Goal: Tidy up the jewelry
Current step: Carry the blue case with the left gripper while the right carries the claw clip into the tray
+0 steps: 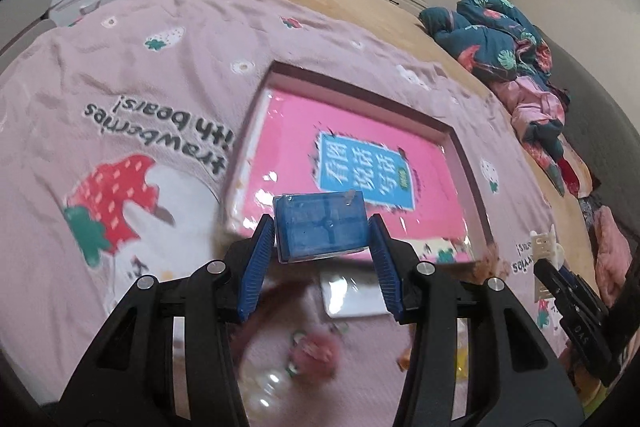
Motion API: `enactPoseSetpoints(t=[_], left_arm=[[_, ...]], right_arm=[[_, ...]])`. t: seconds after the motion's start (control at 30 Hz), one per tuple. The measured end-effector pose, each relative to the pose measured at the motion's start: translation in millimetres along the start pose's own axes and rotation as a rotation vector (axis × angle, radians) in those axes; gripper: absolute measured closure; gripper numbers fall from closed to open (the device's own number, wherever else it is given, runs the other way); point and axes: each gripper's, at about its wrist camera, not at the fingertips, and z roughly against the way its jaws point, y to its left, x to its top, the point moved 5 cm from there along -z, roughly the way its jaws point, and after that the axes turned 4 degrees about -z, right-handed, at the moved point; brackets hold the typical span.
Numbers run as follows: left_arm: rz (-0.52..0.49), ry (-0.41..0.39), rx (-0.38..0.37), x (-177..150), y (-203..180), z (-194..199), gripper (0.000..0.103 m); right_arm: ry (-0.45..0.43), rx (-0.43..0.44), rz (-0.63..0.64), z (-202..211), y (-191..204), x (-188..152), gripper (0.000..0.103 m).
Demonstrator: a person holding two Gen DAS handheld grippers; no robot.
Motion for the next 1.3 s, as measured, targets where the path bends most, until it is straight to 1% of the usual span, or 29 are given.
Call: enactPoseSetpoints(t=[0.2,0.3,0.4,0.53,0.77,1.03,1.3], left_arm=[[0.005,0.003,0.01,20,12,-16,0.063],[-0.006,0.008,0.012,26,11,-29,0.063],[-0.023,0.014,0.014,29,7,-41,0.063],[-0.043,0.043,0.023,27,6,-58,0.063],[-0.059,0.106,0.035,18,13,-81,0.063],[-0.069,0.103,0.021,17,17,-82,0.063],[-0.073,0.097,0.017,14,19,-76,0.063]], right_arm=[[0.007,-0.005,0.009,-23,8,19,0.068],[0.017,-0.008,0.014,-38,12,27,0.068],[0.033,-0.005,0.009,-56,15,35,0.068],[0.061,-0.015,0.011,-79,17,41,0.068],[0.135,-0.027,0.005,-115,14,34,0.068],[0.183,-0.049,-0.005,-133,10,22,0.068],[0.202,-0.063,-0.002,-135,11,16,0.067]])
